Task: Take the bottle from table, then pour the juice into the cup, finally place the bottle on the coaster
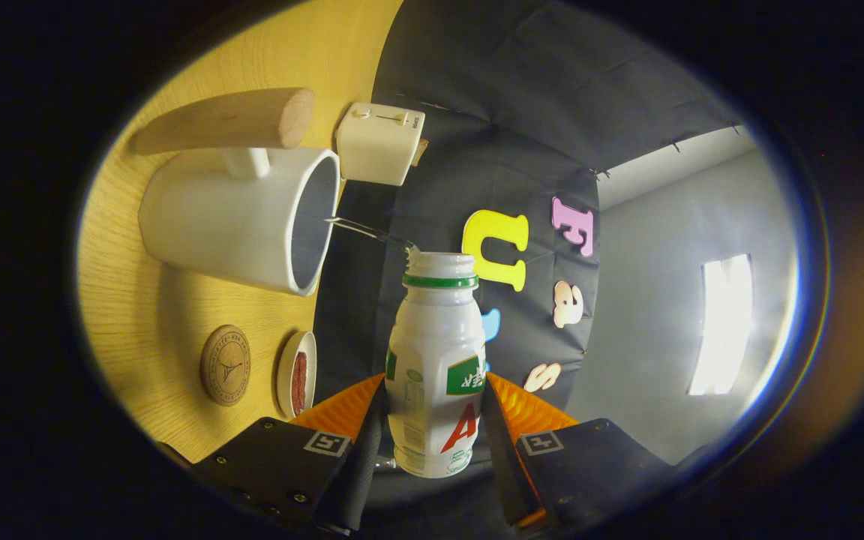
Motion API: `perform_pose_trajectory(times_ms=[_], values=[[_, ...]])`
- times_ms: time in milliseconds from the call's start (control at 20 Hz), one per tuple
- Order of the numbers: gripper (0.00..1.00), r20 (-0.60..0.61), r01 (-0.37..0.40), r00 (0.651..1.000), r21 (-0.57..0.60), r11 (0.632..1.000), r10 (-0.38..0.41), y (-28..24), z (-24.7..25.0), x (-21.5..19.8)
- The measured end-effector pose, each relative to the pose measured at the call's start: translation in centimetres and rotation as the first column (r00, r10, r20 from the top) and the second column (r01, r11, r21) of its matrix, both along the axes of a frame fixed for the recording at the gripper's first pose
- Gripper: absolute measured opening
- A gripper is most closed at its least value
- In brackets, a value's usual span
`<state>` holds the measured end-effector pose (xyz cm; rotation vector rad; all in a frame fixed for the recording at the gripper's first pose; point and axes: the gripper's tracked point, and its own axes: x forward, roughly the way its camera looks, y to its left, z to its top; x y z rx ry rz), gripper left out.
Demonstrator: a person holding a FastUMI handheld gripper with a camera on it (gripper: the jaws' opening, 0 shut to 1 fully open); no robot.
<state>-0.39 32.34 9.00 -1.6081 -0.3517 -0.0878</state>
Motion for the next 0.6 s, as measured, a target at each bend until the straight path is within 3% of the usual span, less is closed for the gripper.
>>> perform_pose_trajectory(times_ms=[600], values=[[0.68,-0.029,0.003,1.0,-0.039,0.999,-0.004,-0.35,-0.05,0.2]])
